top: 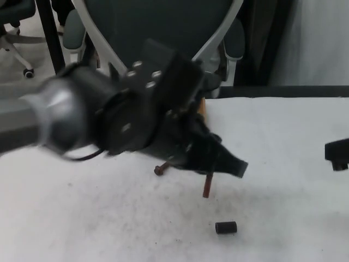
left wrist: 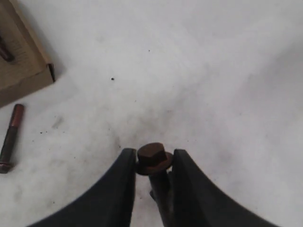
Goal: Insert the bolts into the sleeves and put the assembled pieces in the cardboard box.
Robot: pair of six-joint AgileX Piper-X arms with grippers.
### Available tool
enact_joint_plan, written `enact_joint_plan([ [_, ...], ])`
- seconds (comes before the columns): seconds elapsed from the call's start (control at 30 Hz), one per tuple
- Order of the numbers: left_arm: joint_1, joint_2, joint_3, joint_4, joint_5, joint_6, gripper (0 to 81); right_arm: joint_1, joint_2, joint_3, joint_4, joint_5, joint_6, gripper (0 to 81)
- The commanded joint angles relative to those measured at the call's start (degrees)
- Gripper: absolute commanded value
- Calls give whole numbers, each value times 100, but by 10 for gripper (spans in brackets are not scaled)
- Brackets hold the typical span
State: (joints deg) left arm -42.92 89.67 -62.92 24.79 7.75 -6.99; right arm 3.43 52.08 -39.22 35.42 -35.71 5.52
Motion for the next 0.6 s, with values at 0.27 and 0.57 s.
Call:
enact_joint_plan([
  [0.27,-57,-2989,2486,-1417,-422,-808,8,1250,-1922,912,-100,171,1034,2],
  [0.57,-57,-4816,3957,-2933,-467,-1329,8,2632,-2012,1409,-915,826,1562,2],
])
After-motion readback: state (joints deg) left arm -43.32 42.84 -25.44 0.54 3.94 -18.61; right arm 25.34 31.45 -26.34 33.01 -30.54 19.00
